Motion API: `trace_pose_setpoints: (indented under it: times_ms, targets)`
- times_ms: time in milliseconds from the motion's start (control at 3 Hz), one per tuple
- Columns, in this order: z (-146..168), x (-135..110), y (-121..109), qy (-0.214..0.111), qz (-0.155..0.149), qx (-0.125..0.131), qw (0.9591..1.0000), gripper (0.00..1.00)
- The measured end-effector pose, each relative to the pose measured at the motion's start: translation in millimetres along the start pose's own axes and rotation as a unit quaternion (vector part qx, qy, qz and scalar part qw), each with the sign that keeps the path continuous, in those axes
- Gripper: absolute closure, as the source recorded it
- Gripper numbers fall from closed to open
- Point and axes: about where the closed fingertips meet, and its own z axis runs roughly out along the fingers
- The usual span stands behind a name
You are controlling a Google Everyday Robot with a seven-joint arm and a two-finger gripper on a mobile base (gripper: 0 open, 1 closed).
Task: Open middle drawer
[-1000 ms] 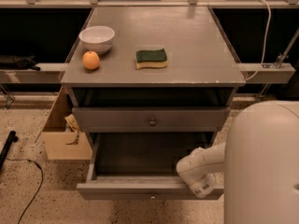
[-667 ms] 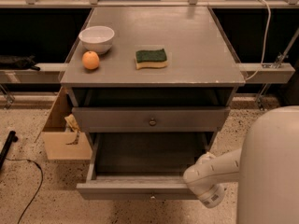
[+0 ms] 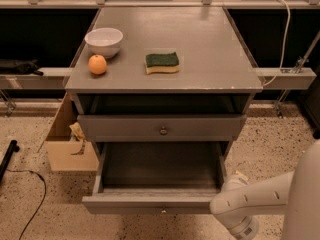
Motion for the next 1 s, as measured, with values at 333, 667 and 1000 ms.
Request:
trace_pose_setpoints:
  times_ms: [333,667,1000]
  targets:
    - [0,0,0,0.000,-0.001,0.001,1.0000,1.00]
    - [-38,28,-45,0.007,-0.010,0.058,0.9982,1.00]
    - [-75,61,-92,0.017,-0.009,0.113,0.9934,1.00]
